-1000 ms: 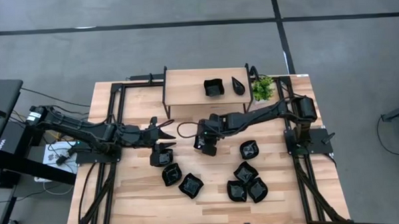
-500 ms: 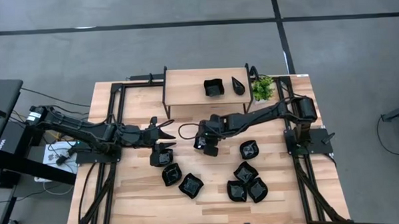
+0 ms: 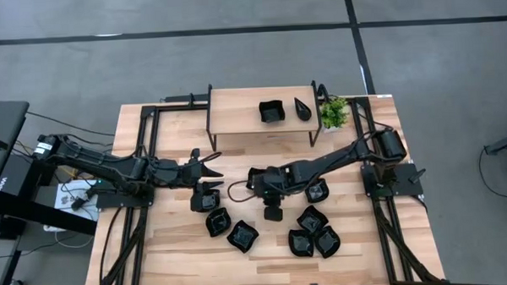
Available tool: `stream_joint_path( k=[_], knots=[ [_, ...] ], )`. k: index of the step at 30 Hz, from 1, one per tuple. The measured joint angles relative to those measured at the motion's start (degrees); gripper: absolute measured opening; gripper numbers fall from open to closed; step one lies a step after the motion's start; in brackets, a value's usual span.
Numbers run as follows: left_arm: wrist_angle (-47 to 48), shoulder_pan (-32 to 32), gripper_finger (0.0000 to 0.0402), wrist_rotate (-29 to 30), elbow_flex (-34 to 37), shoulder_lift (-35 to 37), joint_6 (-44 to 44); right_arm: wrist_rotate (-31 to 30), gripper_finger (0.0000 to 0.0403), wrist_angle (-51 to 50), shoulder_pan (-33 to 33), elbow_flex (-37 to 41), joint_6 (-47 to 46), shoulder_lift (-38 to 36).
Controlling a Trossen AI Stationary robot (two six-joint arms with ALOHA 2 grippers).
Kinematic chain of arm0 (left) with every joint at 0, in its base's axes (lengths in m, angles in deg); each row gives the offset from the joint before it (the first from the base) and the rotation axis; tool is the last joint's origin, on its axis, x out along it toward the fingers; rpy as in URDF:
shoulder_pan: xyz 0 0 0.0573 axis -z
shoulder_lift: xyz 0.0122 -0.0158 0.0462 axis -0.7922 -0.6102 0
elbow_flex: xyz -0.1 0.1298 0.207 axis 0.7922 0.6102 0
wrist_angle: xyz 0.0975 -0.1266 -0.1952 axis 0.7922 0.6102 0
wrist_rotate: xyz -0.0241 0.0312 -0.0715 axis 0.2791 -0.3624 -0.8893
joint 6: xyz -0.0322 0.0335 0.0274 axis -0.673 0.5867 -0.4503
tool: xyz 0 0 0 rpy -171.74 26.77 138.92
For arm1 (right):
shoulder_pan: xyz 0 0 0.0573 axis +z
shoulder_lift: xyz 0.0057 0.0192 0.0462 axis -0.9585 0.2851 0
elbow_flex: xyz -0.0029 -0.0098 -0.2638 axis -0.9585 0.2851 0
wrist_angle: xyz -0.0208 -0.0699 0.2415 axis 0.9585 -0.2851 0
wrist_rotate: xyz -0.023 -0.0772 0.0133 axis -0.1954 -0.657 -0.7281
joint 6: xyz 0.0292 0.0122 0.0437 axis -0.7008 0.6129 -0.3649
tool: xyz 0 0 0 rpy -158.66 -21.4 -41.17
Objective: Pick & Place Mini shaped plates
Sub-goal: Stack the black distorted square plate on top of the black distorted square plate on the shelf
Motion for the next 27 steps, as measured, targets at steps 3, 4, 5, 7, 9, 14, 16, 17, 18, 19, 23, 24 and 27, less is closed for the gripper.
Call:
stream_joint_path(
  k=[3, 4, 5, 7, 9, 14, 16, 17, 18, 19, 23, 24, 27],
  knots=[
    [0.00, 0.00, 0.0102, 0.00, 0.00, 0.00, 0.00, -1.74, 0.0071, 0.02, 0.69, 0.00, -0.08, 0.00],
    [0.00, 0.00, 0.0102, 0.00, 0.00, 0.00, 0.00, -3.23, 0.0071, 0.08, 0.79, 0.00, -0.06, 0.00],
    [0.00, 0.00, 0.0102, 0.00, 0.00, 0.00, 0.00, -4.91, 0.0071, 0.35, 0.80, 0.00, -0.06, 0.00],
    [0.00, 0.00, 0.0102, -0.01, 0.00, 0.00, 0.00, -8.15, 0.0072, 1.51, 0.74, 0.00, 0.06, 0.00],
    [0.00, 0.00, 0.0102, -0.02, 0.00, 0.00, 0.00, -9.55, 0.0078, 2.64, 0.74, 0.00, 1.43, 0.00],
    [0.00, 0.00, 0.0102, -0.04, 0.00, 0.00, 0.00, -12.85, 0.0111, 2.78, 0.59, 0.01, 3.41, 0.00],
    [-0.02, 0.00, 0.0102, -0.04, 0.00, 0.00, 0.00, -12.65, 0.0125, 3.33, 0.29, 0.51, 3.41, 0.02],
    [0.00, 0.00, 0.0102, -0.04, 0.00, 0.00, 0.00, -12.49, 0.0131, 3.30, 0.15, 0.76, 3.41, 0.52],
    [-0.02, 0.00, 0.0102, -0.04, 0.00, 0.00, 0.00, -12.15, 0.0136, 3.24, 0.09, 0.76, 3.41, 1.17],
    [-0.02, 0.00, 0.0102, -0.04, 0.00, 0.00, 0.00, -11.77, 0.0141, 2.70, 0.13, 0.91, 3.41, 1.57],
    [-0.03, 0.00, 0.0102, -0.04, 0.00, 0.00, 0.00, -11.76, 0.0149, 3.55, 0.21, 0.47, 3.41, 2.43],
    [-0.13, 0.00, 0.0102, -0.04, 0.00, 0.00, 0.00, -12.00, 0.0149, 3.07, 0.26, 0.57, 3.40, 2.65],
    [-0.26, 0.00, 0.0102, -0.04, 0.00, 0.00, 0.04, -12.92, 0.0142, 2.80, 0.26, 0.57, 3.04, 3.10]
  ],
)
